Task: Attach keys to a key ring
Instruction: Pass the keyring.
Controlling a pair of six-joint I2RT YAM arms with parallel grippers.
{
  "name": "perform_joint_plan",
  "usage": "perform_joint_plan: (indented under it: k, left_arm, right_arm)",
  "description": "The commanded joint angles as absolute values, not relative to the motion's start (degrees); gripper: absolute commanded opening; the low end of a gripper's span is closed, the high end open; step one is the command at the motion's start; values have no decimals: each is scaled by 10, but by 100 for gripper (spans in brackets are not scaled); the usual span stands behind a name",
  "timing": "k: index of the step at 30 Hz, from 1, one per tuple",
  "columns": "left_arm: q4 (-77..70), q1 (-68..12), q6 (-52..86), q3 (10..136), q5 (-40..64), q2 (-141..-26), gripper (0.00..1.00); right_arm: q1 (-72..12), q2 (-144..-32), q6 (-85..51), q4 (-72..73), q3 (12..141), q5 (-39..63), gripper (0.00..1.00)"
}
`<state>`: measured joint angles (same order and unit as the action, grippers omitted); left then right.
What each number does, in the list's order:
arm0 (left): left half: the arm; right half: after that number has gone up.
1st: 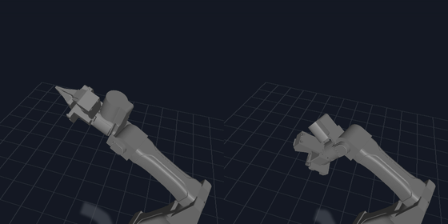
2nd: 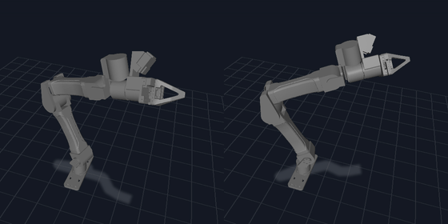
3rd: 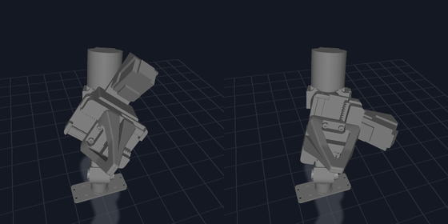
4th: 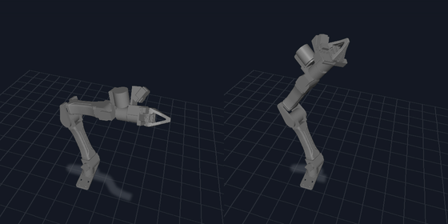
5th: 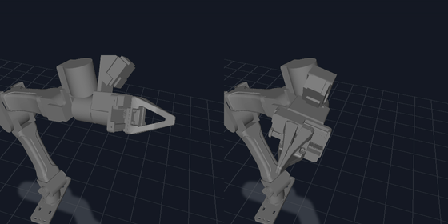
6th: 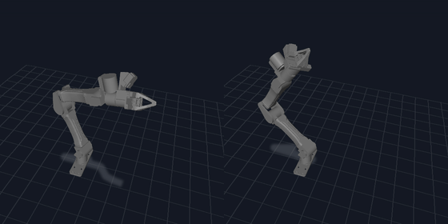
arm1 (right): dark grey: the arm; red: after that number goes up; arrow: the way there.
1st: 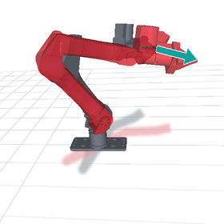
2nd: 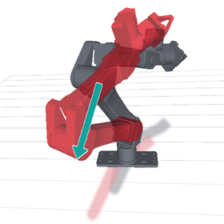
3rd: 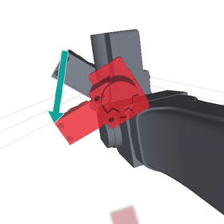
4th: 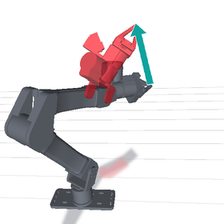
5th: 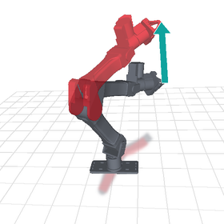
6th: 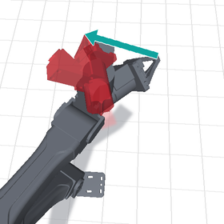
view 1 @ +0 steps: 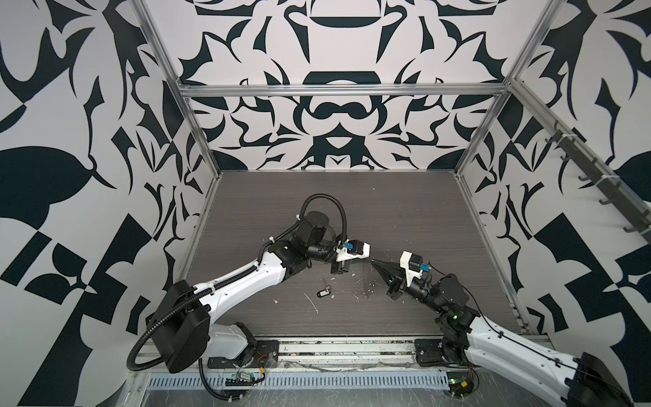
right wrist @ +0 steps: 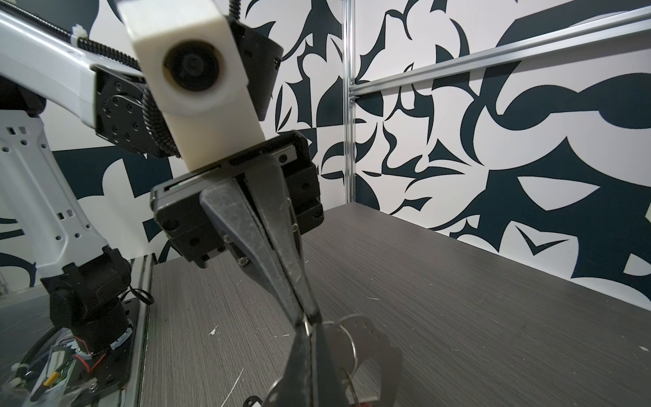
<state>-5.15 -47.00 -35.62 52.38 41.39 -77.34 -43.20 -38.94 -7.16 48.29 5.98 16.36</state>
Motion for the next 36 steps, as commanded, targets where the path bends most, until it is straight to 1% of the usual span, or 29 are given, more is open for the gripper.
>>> perform_joint_plan:
  k: [1, 5, 9, 14, 19, 23, 30, 36]
  left_arm:
    - [-39, -477, -373, 539, 407, -783, 0]
    - [-59, -477, -363, 530, 390, -780, 0]
    - [-123, -477, -335, 502, 346, -763, 0]
    - [-201, -476, -312, 459, 289, -735, 0]
    - [-254, -476, -293, 434, 238, -712, 0]
    - [-286, -476, -286, 418, 209, -704, 0]
    - [-325, -470, -254, 413, 121, -707, 0]
    - [-359, -431, -197, 406, 83, -707, 0]
  right_arm:
    - [-434, -382, -82, 538, 72, 177, 0]
    - [-434, -382, -85, 538, 73, 170, 1]
    - [-434, -368, -72, 512, 71, 137, 14]
    - [-434, -320, -70, 485, 54, 51, 21]
    - [-434, -278, -64, 452, 49, 17, 22]
    - [-434, -275, -60, 430, 57, 1, 22]
    - [-434, -313, -63, 413, 74, 1, 23]
    - [-434, -370, -56, 393, 104, 11, 22]
